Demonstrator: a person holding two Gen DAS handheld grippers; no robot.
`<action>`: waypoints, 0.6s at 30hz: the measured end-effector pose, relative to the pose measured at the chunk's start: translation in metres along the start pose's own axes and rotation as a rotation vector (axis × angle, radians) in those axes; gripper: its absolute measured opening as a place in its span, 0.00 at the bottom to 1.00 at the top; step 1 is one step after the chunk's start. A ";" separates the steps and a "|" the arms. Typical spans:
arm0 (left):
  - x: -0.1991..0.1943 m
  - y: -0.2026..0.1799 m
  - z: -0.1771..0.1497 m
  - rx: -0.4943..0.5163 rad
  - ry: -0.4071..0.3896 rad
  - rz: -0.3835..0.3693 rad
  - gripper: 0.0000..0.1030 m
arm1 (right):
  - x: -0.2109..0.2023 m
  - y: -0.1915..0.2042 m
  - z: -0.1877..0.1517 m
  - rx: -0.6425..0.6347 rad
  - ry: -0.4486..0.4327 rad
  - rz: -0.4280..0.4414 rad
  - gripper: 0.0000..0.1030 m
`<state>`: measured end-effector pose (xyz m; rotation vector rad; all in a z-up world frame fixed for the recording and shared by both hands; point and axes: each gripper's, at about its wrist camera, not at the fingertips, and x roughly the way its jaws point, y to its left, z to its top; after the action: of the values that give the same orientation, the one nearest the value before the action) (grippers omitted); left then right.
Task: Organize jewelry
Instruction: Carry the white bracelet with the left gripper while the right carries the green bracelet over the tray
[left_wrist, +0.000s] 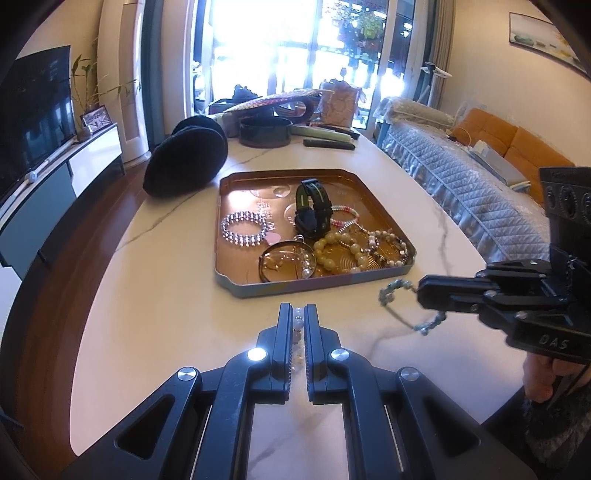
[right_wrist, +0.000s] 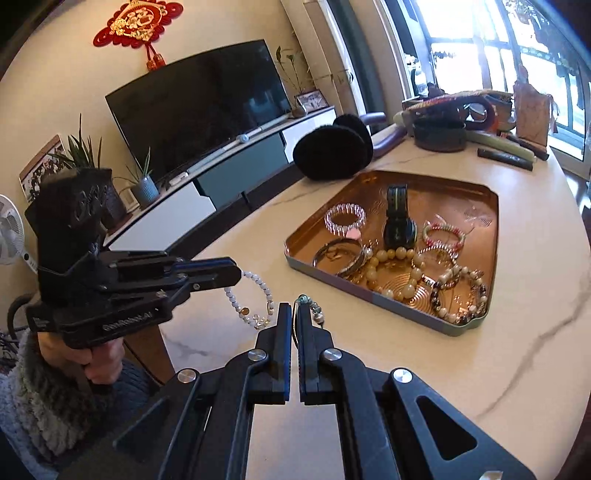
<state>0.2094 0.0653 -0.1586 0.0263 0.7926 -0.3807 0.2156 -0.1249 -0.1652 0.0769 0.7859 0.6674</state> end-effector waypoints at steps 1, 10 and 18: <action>-0.002 -0.001 0.001 -0.001 -0.008 0.011 0.06 | -0.003 0.002 0.002 -0.004 -0.012 -0.008 0.02; -0.034 -0.035 0.012 0.033 -0.079 0.019 0.06 | -0.051 0.029 0.022 -0.060 -0.136 -0.091 0.02; -0.105 -0.046 0.052 -0.031 -0.224 -0.019 0.06 | -0.121 0.050 0.057 -0.094 -0.270 -0.134 0.02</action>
<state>0.1624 0.0474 -0.0435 -0.0520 0.5775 -0.3825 0.1654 -0.1460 -0.0332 0.0272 0.4948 0.5524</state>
